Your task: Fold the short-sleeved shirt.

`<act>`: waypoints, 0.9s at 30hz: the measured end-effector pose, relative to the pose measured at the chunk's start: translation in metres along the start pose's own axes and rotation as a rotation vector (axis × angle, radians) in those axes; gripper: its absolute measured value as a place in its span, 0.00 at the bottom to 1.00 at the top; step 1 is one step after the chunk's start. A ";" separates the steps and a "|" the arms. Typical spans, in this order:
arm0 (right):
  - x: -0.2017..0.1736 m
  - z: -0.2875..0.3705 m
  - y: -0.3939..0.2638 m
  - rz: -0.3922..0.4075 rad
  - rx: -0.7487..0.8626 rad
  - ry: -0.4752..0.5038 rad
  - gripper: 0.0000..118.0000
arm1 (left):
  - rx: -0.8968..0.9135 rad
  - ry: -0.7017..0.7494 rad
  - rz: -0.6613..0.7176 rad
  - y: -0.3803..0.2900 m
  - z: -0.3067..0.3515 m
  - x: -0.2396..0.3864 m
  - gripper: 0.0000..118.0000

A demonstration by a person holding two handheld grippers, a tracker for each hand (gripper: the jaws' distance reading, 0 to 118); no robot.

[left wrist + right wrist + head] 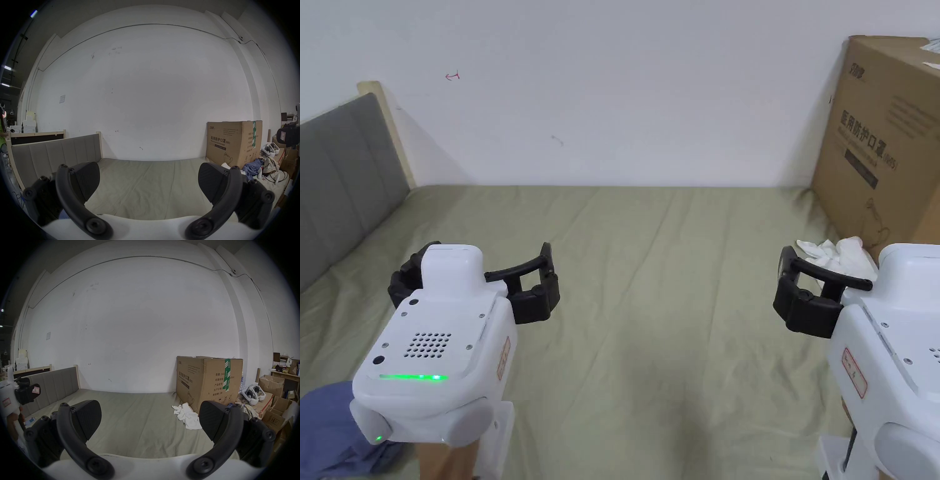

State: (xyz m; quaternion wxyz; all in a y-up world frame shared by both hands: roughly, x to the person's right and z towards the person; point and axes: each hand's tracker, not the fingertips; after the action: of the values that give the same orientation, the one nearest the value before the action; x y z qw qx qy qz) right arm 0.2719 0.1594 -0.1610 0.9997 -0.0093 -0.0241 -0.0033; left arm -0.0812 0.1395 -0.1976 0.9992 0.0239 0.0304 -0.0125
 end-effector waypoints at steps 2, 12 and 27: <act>0.000 0.001 0.000 0.000 0.002 -0.001 1.00 | 0.001 -0.001 -0.001 -0.001 0.000 0.000 1.00; -0.001 0.001 0.003 0.008 0.001 -0.002 1.00 | 0.000 0.003 0.011 -0.002 -0.002 -0.002 1.00; -0.006 0.002 0.007 0.010 0.002 0.005 1.00 | -0.009 0.009 0.008 -0.005 0.000 -0.005 1.00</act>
State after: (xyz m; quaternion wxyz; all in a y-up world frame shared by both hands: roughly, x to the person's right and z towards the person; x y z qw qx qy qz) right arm 0.2663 0.1667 -0.1590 0.9997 -0.0084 -0.0217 0.0019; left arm -0.0868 0.1345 -0.1971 0.9992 0.0195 0.0349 -0.0083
